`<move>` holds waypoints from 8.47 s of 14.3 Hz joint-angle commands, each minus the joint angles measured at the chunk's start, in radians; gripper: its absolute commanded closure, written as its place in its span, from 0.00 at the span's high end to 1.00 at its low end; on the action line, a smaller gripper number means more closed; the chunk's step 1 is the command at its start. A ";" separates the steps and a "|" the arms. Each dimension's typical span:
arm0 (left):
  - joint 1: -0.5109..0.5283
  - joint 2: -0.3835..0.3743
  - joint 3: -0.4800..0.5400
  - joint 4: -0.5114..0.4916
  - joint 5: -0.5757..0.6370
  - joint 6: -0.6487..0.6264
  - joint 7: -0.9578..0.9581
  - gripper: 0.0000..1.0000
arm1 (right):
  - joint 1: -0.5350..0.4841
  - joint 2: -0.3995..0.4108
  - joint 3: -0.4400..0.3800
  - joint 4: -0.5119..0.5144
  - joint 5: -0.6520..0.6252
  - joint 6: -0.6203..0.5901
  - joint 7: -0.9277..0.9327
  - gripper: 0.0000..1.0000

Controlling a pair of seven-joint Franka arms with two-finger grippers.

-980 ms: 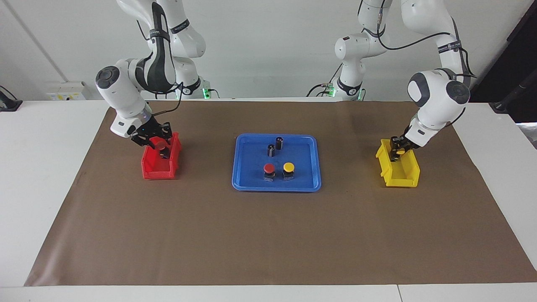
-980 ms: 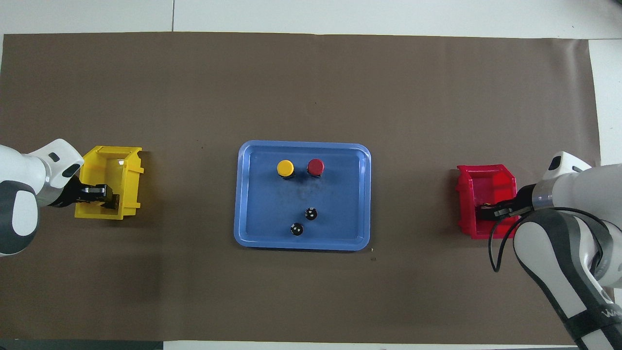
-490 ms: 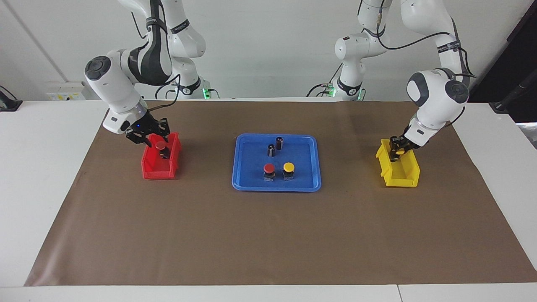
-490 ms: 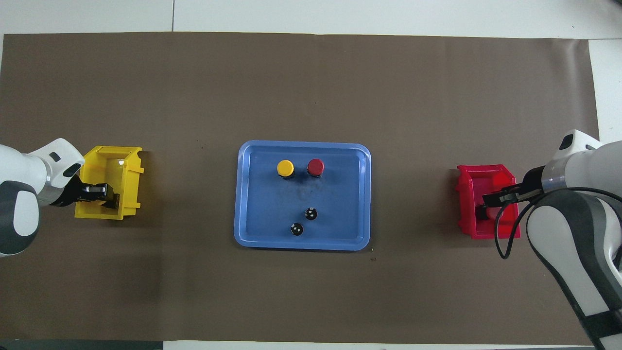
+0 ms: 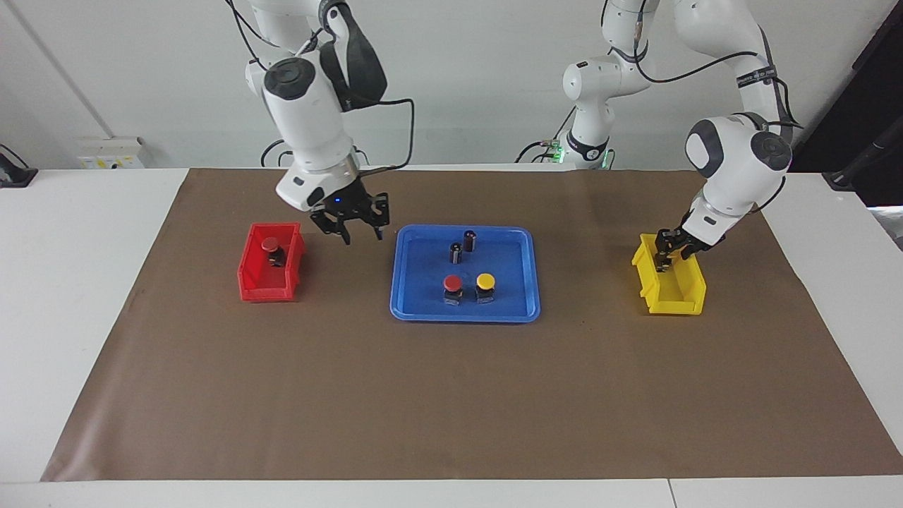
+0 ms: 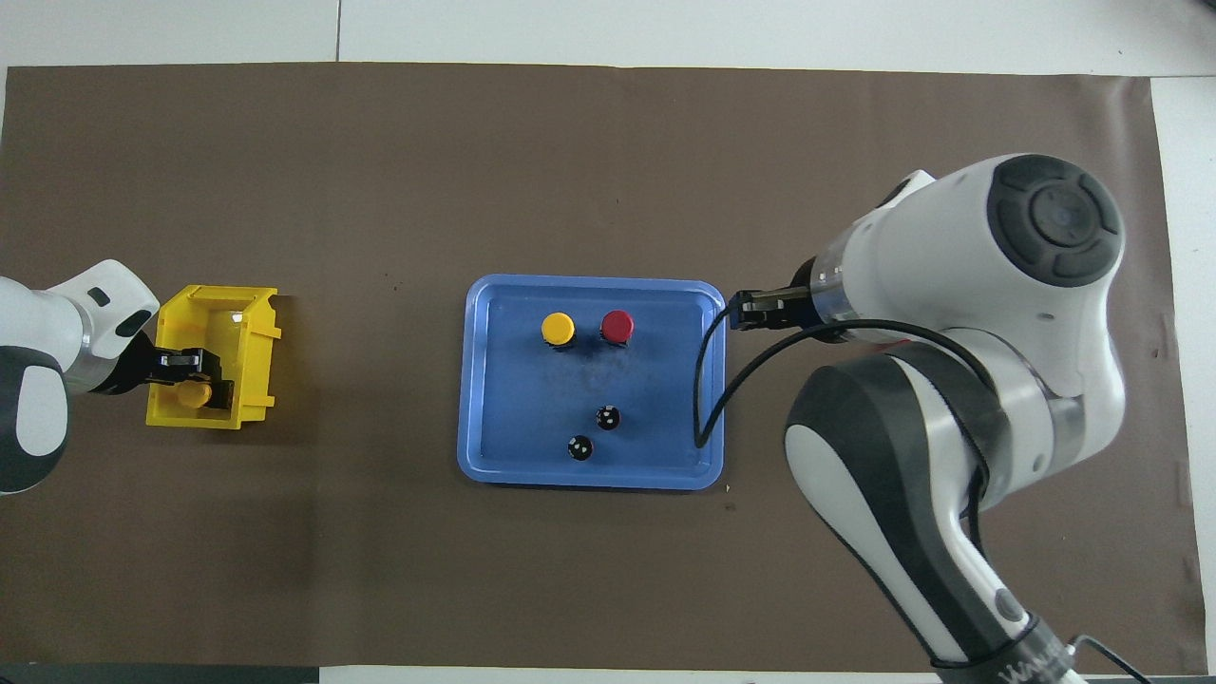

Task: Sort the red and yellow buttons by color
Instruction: 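Move the right gripper back over the tray toward the second red button, then grasp the red button with the right gripper while the left gripper waits, then carry the red button to the red bin while the left gripper grasps yellow, then carry the yellow button to the yellow bin while the right gripper releases red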

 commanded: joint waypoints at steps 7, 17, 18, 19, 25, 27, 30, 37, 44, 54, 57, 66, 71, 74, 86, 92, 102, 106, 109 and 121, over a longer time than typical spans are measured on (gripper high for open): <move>-0.010 -0.093 -0.015 0.145 0.003 -0.231 -0.013 1.00 | 0.174 0.334 -0.006 0.232 -0.138 0.107 0.308 0.67; -0.356 -0.047 -0.034 0.208 -0.021 -0.184 -0.531 1.00 | 0.188 0.361 -0.006 0.129 -0.177 0.229 0.317 0.60; -0.376 -0.033 -0.034 0.208 -0.024 -0.170 -0.559 1.00 | 0.189 0.357 -0.006 0.116 -0.178 0.233 0.317 0.59; -0.395 -0.027 -0.034 0.208 -0.026 -0.158 -0.576 1.00 | 0.189 0.357 -0.006 0.112 -0.178 0.235 0.317 0.59; -0.401 -0.016 -0.034 0.208 -0.027 -0.130 -0.585 1.00 | 0.200 0.353 -0.004 0.089 -0.177 0.259 0.316 0.58; -0.399 -0.016 -0.034 0.208 -0.033 -0.129 -0.585 1.00 | 0.201 0.344 -0.004 0.064 -0.177 0.276 0.313 0.58; -0.399 -0.013 -0.034 0.207 -0.033 -0.123 -0.585 1.00 | 0.201 0.341 -0.004 0.063 -0.177 0.270 0.310 0.56; -0.399 -0.007 -0.034 0.205 -0.033 -0.109 -0.585 1.00 | 0.200 0.341 -0.004 0.056 -0.175 0.276 0.305 0.29; -0.442 0.074 -0.032 0.300 -0.033 -0.112 -0.619 1.00 | 0.130 0.270 -0.006 0.142 -0.160 0.133 0.198 0.20; -0.669 0.421 -0.029 0.572 0.060 -0.101 -0.889 1.00 | -0.304 -0.014 -0.009 -0.011 -0.048 -0.157 -0.434 0.21; -0.686 0.430 -0.030 0.573 0.059 -0.098 -0.912 1.00 | -0.358 -0.061 -0.009 -0.147 -0.048 -0.037 -0.509 0.21; -0.702 0.429 -0.032 0.560 0.060 -0.084 -0.972 0.77 | -0.452 -0.135 -0.009 -0.414 -0.045 0.175 -0.641 0.21; -0.700 0.424 -0.033 0.521 0.057 -0.026 -0.972 0.69 | -0.451 -0.133 -0.009 -0.462 -0.045 0.236 -0.643 0.21; -0.700 0.424 -0.034 0.521 0.054 -0.026 -0.972 0.53 | -0.452 -0.129 -0.009 -0.483 -0.045 0.267 -0.643 0.21; -0.578 0.248 -0.007 0.558 0.054 -0.297 -0.852 0.02 | -0.447 -0.117 -0.010 -0.551 -0.045 0.367 -0.646 0.55; -0.329 0.203 -0.003 0.543 0.054 -0.382 -0.481 0.02 | -0.447 -0.113 -0.011 -0.537 -0.048 0.353 -0.693 0.64; -0.067 0.198 -0.003 0.468 0.059 -0.232 -0.218 0.02 | -0.447 -0.092 -0.012 -0.415 -0.050 0.198 -0.697 0.66; -0.057 0.171 -0.001 0.388 0.059 -0.202 -0.183 0.02 | -0.446 -0.089 -0.011 -0.307 -0.051 0.070 -0.689 0.69; -0.036 0.123 0.000 0.261 0.059 -0.094 -0.162 0.02 | -0.443 -0.098 -0.004 -0.205 -0.051 -0.039 -0.664 0.84; -0.030 0.126 0.000 0.133 0.059 0.008 -0.157 0.02 | -0.458 -0.103 -0.014 0.158 -0.099 -0.417 -0.493 1.00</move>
